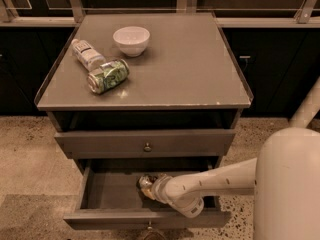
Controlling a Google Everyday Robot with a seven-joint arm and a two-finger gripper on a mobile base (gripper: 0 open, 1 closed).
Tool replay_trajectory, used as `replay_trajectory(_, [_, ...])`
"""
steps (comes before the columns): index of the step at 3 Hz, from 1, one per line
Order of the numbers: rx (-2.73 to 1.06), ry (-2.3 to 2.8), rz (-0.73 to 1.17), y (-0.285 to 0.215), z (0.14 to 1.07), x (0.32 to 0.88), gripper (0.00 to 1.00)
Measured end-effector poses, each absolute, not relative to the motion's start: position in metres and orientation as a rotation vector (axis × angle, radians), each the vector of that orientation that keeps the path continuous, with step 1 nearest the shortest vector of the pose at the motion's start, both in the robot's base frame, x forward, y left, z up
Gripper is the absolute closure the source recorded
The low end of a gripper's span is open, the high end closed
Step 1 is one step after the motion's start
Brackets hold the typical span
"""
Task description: Pick 7up can from middle drawer and place on counter
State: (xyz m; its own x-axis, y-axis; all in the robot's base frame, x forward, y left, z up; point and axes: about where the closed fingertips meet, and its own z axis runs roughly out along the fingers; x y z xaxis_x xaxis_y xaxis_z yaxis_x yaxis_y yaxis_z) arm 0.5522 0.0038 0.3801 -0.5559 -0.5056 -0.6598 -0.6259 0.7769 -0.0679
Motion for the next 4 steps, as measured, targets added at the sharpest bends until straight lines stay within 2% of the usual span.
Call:
replay_trajectory(2, [-0.837,2.28,0.228,0.0038,0.3801,0.5522,0.89])
replay_trajectory(3, [-0.837,2.28,0.228,0.0038,0.3801,0.5522,1.0])
replay_trajectory(4, [-0.837,2.27,0.297,-0.0037,0.3855,0.5507,1.0])
